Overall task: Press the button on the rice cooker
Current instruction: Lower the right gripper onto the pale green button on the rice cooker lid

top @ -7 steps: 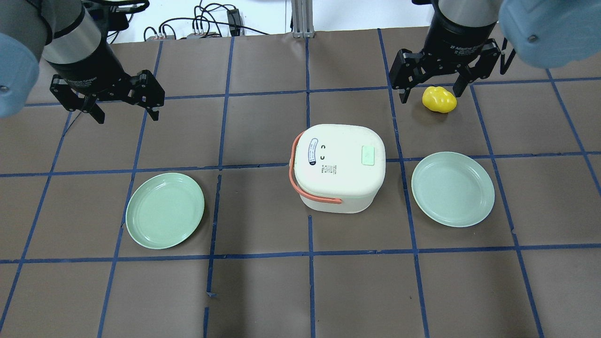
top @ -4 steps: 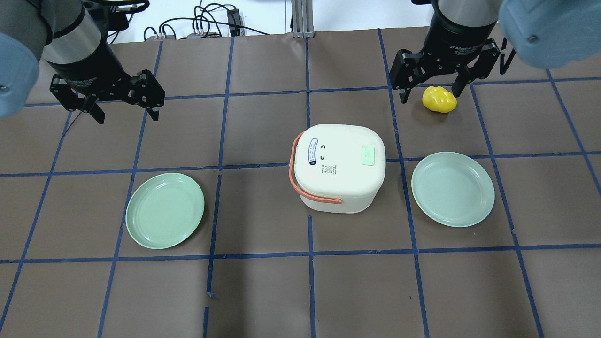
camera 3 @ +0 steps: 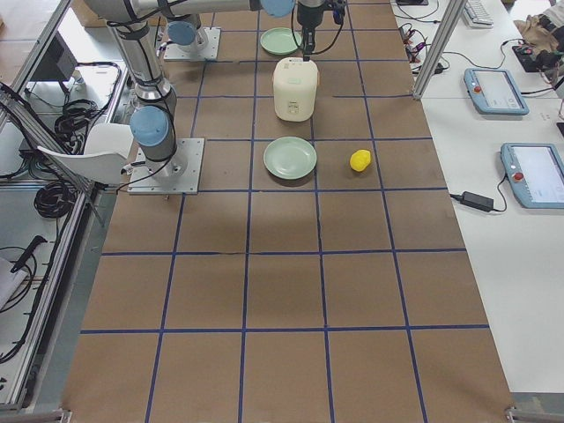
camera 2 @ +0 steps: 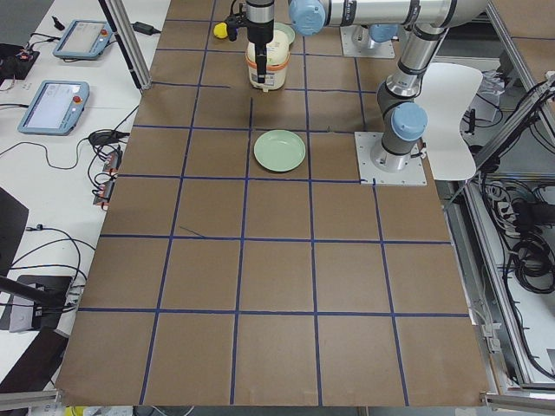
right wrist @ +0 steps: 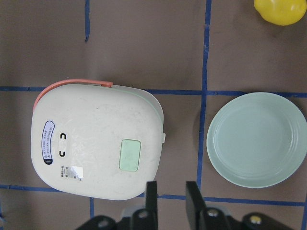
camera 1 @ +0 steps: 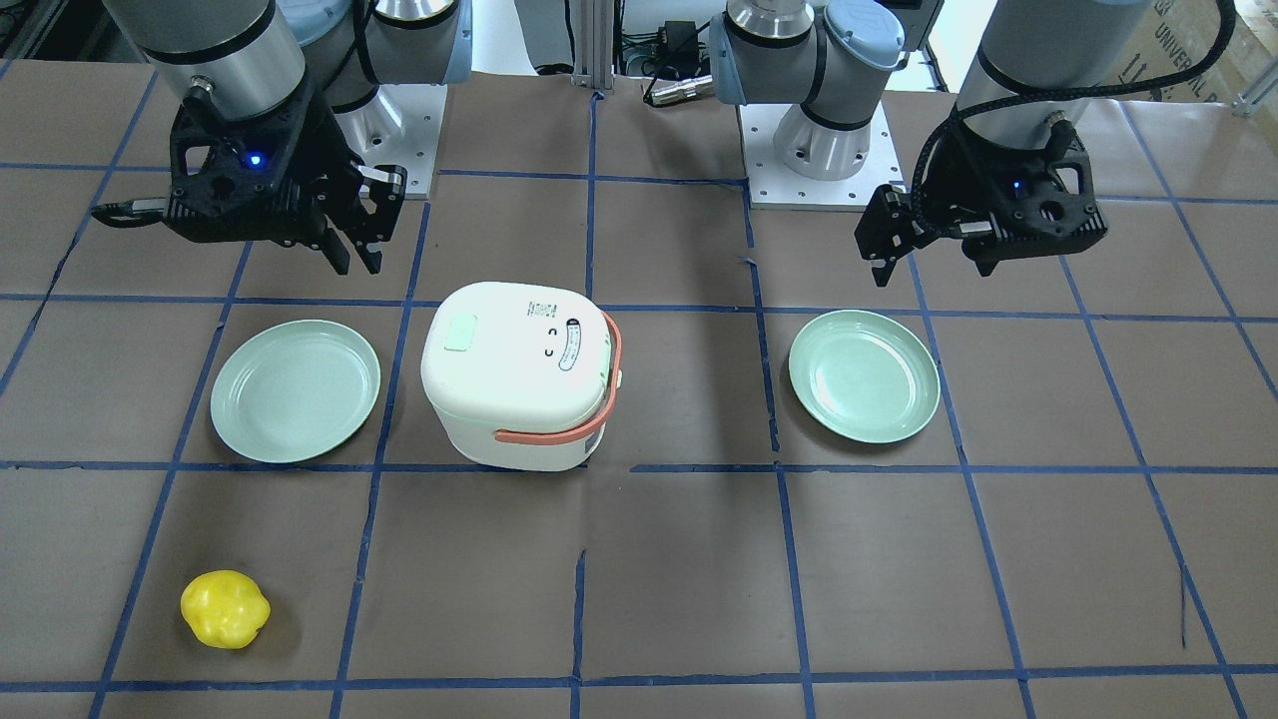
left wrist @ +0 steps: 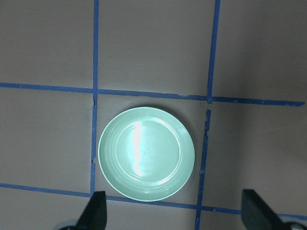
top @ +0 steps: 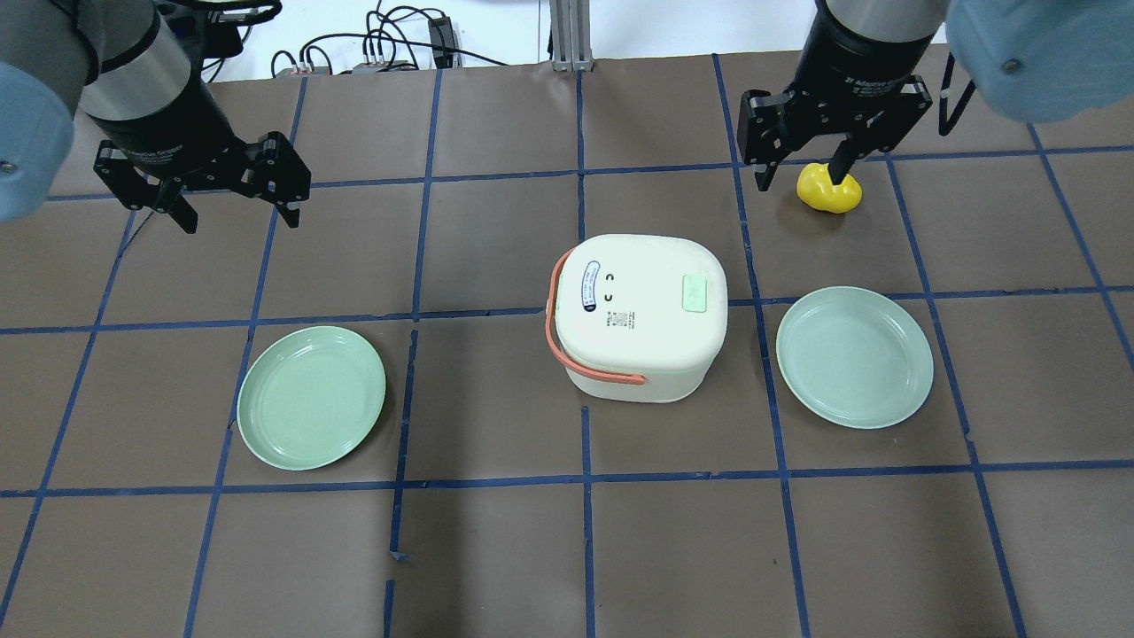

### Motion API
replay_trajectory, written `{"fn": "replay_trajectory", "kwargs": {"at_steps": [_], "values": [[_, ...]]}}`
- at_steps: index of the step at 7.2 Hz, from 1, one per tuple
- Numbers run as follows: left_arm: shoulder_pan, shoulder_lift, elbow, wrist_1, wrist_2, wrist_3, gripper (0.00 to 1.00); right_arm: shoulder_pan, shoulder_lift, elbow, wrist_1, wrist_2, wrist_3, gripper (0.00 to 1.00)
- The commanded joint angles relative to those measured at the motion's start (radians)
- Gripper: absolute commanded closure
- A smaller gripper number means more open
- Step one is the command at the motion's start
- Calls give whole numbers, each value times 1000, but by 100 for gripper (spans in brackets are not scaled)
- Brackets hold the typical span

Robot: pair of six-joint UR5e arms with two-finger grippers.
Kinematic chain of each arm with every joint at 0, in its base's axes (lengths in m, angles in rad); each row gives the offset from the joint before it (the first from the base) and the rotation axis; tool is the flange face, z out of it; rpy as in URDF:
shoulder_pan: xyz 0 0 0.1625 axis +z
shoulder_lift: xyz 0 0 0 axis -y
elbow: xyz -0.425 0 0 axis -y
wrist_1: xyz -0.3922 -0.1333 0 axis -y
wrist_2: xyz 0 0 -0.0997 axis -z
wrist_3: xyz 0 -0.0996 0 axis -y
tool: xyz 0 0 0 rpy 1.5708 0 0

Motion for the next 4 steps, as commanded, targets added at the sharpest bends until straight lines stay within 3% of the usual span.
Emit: {"fn": "replay_trajectory", "kwargs": {"at_steps": [1,4], "values": [[0,0,0,0,0,0,0,19,-8,62,-4,29,28,84],[0,0,0,0,0,0,0,100,35,111,-138,17,126,84]]}}
